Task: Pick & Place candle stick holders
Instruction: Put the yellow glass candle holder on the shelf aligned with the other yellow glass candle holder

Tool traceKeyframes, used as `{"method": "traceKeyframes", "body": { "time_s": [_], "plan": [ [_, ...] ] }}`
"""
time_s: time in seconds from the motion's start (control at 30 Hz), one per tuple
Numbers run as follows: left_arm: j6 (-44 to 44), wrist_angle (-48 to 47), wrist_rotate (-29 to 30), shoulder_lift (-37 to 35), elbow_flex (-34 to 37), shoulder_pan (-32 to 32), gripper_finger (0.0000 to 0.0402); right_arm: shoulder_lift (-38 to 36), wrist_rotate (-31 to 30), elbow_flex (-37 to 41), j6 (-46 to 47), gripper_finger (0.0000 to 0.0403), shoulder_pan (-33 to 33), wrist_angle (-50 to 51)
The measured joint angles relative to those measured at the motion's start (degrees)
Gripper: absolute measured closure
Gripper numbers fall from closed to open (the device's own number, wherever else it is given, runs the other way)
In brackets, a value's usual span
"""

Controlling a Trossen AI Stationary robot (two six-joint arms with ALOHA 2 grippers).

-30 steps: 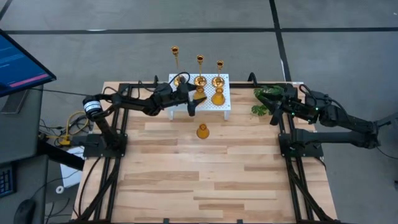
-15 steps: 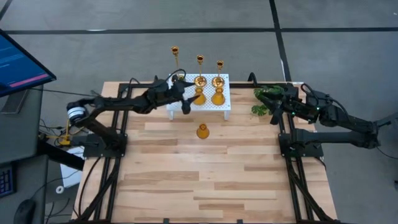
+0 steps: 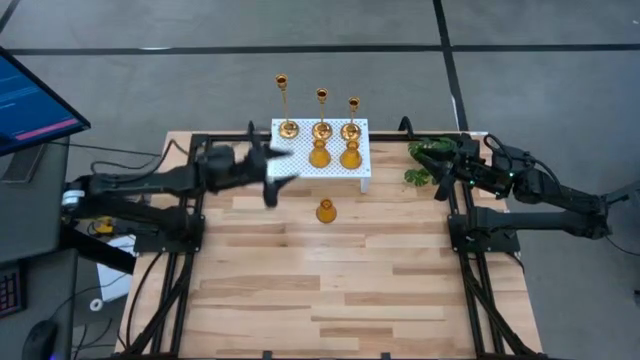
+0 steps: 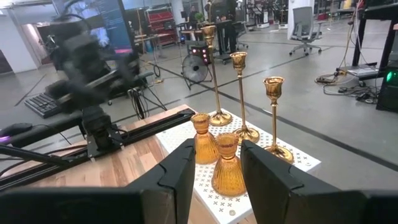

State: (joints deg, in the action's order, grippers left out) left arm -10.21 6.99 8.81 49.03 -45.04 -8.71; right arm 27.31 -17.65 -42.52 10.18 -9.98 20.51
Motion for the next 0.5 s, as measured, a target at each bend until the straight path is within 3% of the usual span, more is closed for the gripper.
{"method": "traceKeyframes", "body": {
  "time_s": [0.13,0.27,0.5],
  "plan": [
    [2.1,-9.3,7.5,-0.9,0.6,10.2,0.0118,0.0,0.0,0.0,-0.1,0.0283,0.0,0.0],
    [6.7,-10.4,11.8,1.2,4.6,16.1,0.0118,0.0,1.1,0.0,-0.1,0.0283,0.0,0.0],
    [16.8,-4.5,16.0,5.1,14.0,16.3,0.0118,0.0,2.8,0.0,-0.1,0.0283,0.0,0.3]
  ]
}}
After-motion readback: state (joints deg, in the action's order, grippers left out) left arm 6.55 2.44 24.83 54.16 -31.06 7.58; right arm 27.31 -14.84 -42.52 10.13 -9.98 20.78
